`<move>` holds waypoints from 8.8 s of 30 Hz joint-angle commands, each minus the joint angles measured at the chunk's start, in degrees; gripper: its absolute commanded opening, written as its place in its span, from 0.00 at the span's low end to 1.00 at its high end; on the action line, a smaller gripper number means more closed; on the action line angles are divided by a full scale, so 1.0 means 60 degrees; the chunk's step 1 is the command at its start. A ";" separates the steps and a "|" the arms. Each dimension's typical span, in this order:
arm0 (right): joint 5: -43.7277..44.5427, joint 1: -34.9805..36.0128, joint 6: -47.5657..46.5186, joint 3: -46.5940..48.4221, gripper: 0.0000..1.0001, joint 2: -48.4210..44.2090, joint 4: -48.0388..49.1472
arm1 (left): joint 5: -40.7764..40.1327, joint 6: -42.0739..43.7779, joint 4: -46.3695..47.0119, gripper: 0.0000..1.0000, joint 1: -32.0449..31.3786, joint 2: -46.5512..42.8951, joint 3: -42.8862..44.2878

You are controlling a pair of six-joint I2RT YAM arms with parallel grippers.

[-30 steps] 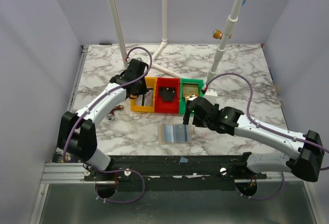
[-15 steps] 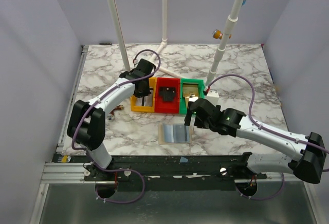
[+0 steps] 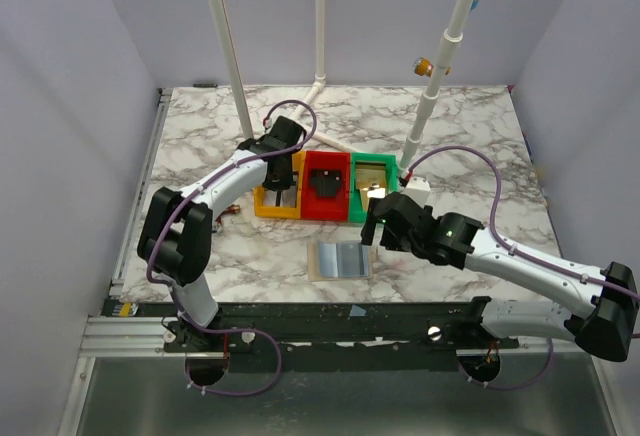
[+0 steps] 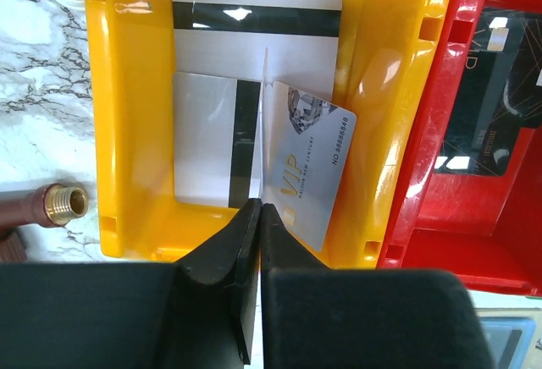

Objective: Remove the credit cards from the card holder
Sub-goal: Place the credit card in the storage box, then remove the credit card from the card holder.

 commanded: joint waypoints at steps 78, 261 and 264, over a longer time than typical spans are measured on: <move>0.1581 -0.0014 0.1727 -0.0345 1.00 -0.1314 -0.1321 | 0.6767 -0.2731 0.5410 0.33 -0.3824 -0.0621 -0.3254; -0.1993 0.0253 0.0302 -0.0531 0.01 0.3228 0.2790 | 0.6397 -0.2344 0.4933 0.00 -0.2033 -0.2672 -0.5265; -0.1833 0.0252 0.0348 -0.0647 0.00 0.3243 0.2663 | 0.6521 -0.2377 0.5108 0.00 -0.2050 -0.2441 -0.5264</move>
